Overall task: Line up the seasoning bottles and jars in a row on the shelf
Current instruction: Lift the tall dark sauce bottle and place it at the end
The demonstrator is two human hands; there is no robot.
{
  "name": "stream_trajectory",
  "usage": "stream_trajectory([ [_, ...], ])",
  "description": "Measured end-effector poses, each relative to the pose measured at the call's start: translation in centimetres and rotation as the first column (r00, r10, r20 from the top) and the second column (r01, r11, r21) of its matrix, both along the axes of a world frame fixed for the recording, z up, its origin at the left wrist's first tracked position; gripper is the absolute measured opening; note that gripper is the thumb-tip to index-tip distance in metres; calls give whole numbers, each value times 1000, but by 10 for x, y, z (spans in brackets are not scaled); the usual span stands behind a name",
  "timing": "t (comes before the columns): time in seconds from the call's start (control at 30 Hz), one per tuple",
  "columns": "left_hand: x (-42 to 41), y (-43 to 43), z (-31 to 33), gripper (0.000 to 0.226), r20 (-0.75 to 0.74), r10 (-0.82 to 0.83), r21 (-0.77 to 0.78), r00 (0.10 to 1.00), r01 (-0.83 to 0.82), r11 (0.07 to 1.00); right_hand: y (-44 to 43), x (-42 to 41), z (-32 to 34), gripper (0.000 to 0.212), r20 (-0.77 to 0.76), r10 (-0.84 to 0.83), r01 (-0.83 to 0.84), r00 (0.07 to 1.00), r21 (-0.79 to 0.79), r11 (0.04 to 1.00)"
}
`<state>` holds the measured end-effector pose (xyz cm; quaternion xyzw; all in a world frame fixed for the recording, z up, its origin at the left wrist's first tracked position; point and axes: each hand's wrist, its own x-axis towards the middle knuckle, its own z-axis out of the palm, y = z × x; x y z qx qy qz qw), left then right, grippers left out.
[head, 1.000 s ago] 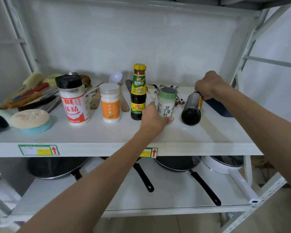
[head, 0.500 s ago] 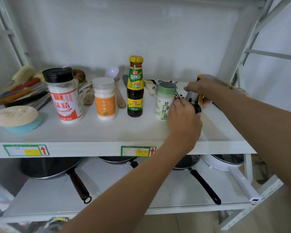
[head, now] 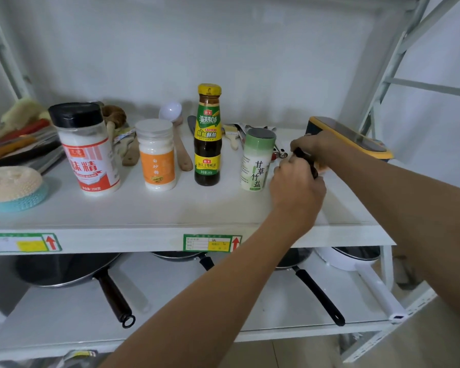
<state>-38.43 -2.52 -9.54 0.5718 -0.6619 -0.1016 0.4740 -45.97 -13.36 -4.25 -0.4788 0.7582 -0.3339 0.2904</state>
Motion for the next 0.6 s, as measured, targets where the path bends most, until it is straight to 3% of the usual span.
stream_trajectory([
  [0.1, 0, 5, 0, 30, -7, 5, -6, 1000, -5, 1000, 5, -1, 15, 37, 73, -23, 28, 997, -64, 998],
  [0.23, 4, 8, 0, 29, -31, 10, 12, 999, -9, 1000, 26, -2, 44, 68, 112, -87, 103, 990, -151, 983],
  [0.37, 7, 9, 2, 35, -36, -18, 60, 999, 20, 998, 47, -5, 64, 66, 81, -40, 53, 996, -170, 984],
  [0.5, 7, 11, 4, 50, -11, -17, 108, 1000, 18, 994, 65, -6, 63, 43, -40, -27, 14, 999, -305, 952],
  [0.6, 10, 9, 7, 50, -24, -27, 147, 999, 30, 989, 75, -3, 57, 64, -128, -74, 24, 989, -356, 934],
])
